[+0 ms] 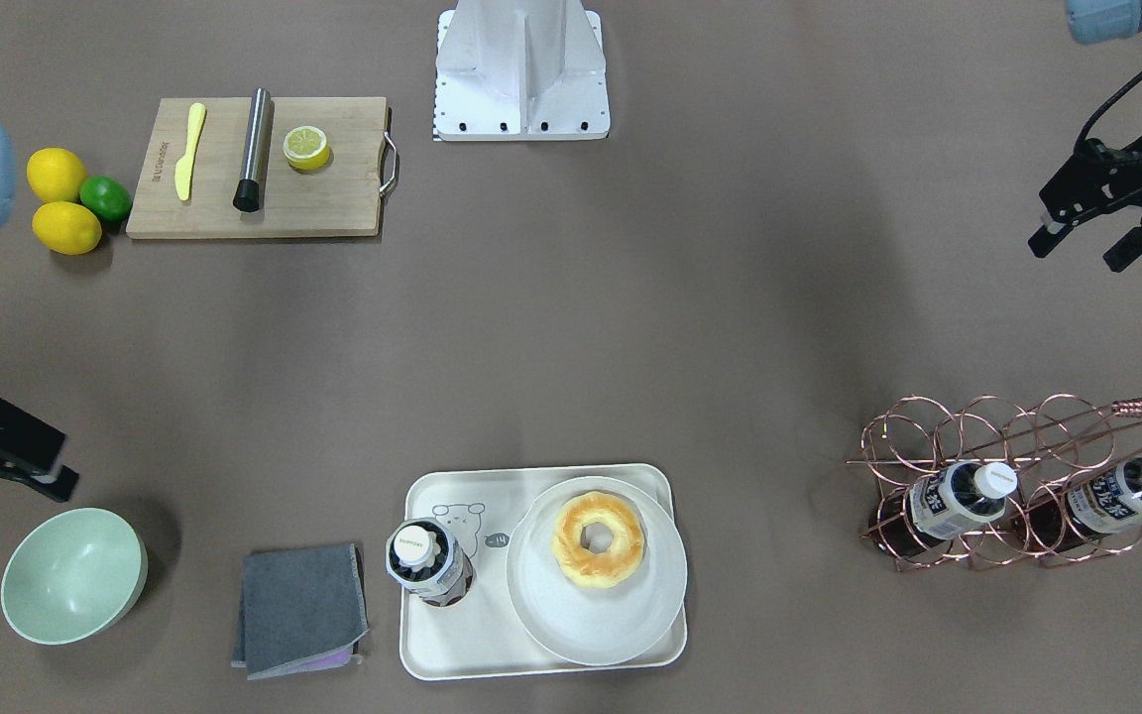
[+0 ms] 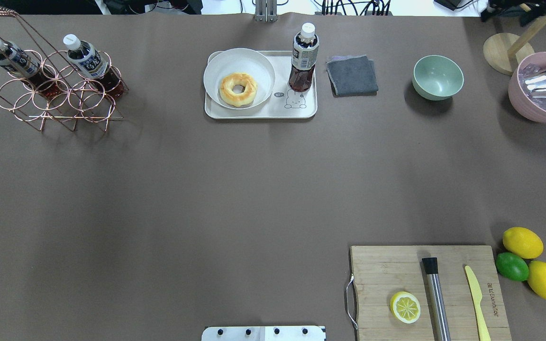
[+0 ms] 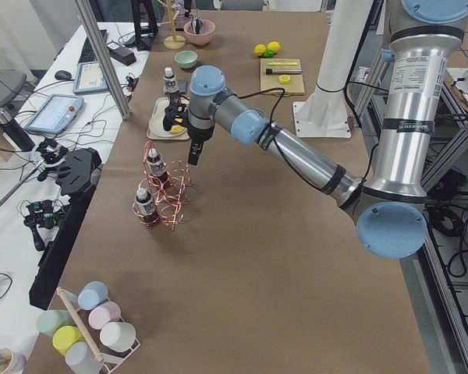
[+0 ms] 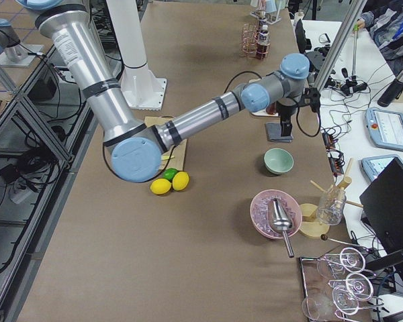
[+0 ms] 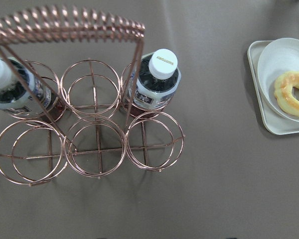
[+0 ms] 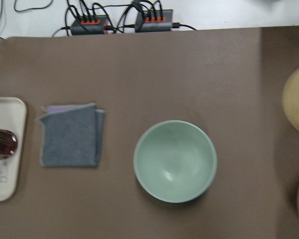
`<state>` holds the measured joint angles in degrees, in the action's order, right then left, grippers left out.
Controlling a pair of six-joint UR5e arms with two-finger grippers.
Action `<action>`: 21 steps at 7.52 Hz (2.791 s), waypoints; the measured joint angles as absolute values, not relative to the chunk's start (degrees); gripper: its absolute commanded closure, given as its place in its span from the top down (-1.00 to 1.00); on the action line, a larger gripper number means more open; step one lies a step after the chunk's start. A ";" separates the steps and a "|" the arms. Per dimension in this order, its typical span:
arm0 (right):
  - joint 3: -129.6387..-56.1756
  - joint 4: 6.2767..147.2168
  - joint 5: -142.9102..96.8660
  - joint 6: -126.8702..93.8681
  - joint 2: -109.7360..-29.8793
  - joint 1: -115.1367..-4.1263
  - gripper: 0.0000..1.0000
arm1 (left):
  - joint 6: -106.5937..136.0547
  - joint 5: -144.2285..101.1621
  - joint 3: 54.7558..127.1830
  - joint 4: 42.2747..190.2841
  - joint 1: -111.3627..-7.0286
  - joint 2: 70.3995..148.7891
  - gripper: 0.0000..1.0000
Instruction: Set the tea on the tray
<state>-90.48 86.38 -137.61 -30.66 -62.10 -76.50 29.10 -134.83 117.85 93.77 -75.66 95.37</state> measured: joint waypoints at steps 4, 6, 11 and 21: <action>-93.69 89.76 -139.22 -3.85 -81.55 -89.07 1.00 | 16.02 -134.99 116.66 89.37 -79.02 89.40 0.94; -93.32 95.65 -135.49 4.70 -82.87 -91.84 1.00 | 13.14 -134.67 115.21 88.71 -81.23 87.01 0.94; -92.12 97.29 -133.06 8.92 -85.18 -92.40 1.00 | 2.61 -133.97 112.53 88.98 -87.76 82.77 0.94; -93.98 97.19 -133.82 8.63 -85.33 -93.77 1.00 | 1.83 -132.16 111.90 88.80 -88.57 84.93 0.95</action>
